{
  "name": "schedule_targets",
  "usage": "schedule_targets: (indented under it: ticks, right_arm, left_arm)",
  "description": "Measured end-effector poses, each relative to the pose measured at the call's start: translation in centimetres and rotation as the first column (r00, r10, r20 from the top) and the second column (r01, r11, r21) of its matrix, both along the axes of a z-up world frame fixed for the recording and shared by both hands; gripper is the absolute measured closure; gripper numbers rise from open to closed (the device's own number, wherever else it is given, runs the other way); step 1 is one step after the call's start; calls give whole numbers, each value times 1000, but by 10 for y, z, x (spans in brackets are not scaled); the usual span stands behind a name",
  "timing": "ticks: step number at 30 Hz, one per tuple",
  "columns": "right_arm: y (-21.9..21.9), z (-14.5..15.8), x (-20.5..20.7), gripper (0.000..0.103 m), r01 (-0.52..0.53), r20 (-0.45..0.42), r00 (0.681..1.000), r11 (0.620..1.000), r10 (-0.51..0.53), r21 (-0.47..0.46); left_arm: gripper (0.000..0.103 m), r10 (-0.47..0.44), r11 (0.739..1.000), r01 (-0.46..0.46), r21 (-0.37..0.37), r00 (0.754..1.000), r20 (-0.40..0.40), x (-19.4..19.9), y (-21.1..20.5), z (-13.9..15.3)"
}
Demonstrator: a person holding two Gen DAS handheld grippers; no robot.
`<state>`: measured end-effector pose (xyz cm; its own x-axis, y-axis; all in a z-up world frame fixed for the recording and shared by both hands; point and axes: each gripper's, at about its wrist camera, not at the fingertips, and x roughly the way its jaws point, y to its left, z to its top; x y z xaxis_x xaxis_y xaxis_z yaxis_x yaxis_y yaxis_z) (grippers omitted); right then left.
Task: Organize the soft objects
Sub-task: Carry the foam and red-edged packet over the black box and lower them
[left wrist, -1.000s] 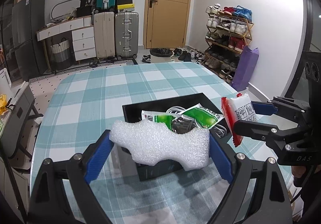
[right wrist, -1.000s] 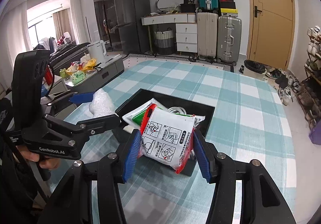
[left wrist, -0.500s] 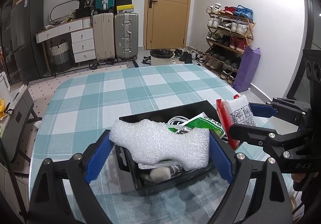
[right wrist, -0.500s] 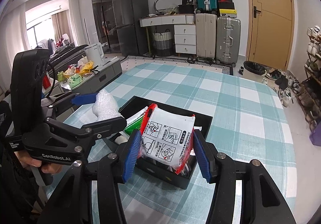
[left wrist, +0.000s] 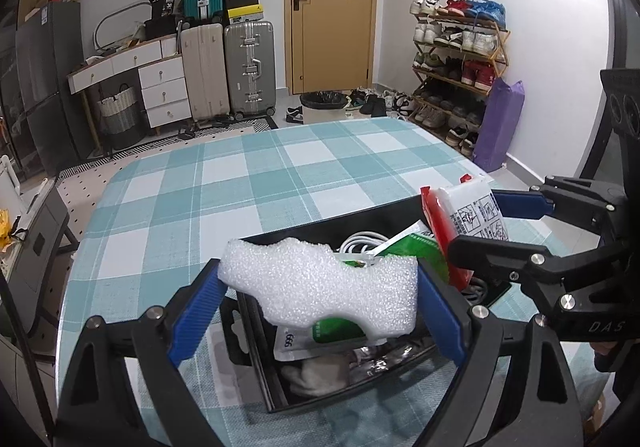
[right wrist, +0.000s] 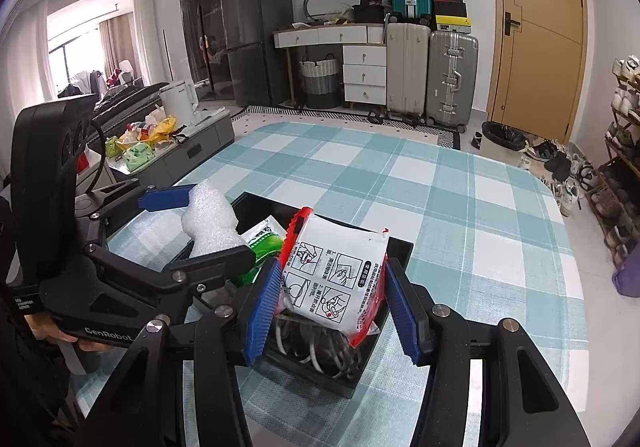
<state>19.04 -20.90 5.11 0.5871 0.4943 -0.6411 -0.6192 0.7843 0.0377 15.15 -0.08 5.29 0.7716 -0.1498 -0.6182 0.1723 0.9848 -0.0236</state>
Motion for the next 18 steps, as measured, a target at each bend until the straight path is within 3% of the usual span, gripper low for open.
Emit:
schedule_targets:
  ticks: [18]
  right_arm:
    - [7, -20, 20, 50, -33, -33, 999, 999, 32, -40]
  left_arm:
    - [12, -9, 998, 10, 54, 1000, -18, 12, -3, -17]
